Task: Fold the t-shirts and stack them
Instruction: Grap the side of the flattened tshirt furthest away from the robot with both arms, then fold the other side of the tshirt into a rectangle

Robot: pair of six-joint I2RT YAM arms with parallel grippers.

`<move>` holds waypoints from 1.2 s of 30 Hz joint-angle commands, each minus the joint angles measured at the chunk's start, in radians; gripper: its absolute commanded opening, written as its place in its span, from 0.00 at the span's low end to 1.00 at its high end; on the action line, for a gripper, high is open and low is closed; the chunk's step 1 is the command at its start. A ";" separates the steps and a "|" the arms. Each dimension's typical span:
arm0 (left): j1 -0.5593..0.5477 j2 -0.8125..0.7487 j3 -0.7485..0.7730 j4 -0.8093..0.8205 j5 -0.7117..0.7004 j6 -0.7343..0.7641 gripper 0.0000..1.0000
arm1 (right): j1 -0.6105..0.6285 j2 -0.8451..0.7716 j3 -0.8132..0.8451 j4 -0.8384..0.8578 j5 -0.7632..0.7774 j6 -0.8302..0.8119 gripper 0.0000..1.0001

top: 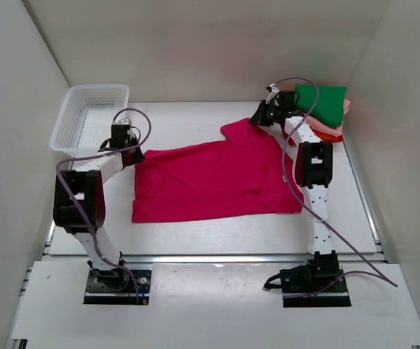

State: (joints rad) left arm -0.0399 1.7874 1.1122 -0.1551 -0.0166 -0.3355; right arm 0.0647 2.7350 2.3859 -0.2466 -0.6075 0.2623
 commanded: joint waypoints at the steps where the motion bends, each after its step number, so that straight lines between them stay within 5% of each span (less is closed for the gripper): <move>1: 0.020 -0.132 -0.057 0.049 -0.013 -0.004 0.00 | -0.009 -0.213 -0.105 0.049 0.021 -0.104 0.00; 8: 0.040 -0.135 -0.054 0.035 0.032 -0.017 0.00 | -0.052 -0.455 -0.299 -0.010 -0.006 -0.178 0.00; 12: 0.037 -0.157 -0.081 0.046 0.076 -0.040 0.00 | -0.034 -0.659 -0.580 0.067 0.073 -0.250 0.00; 16: 0.037 -0.186 -0.103 0.037 0.107 -0.051 0.00 | -0.062 -0.748 -0.655 0.018 -0.069 -0.181 0.00; 26: 0.017 -0.318 -0.222 -0.015 0.150 -0.050 0.00 | -0.063 -1.136 -1.260 0.164 -0.049 -0.169 0.00; 36: 0.015 -0.494 -0.379 -0.101 0.136 -0.043 0.00 | -0.134 -1.397 -1.464 0.124 -0.040 -0.190 0.00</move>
State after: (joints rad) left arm -0.0174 1.3411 0.7742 -0.2165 0.1154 -0.3820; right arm -0.0483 1.3968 0.9497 -0.1635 -0.6437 0.0856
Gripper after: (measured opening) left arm 0.018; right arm 0.006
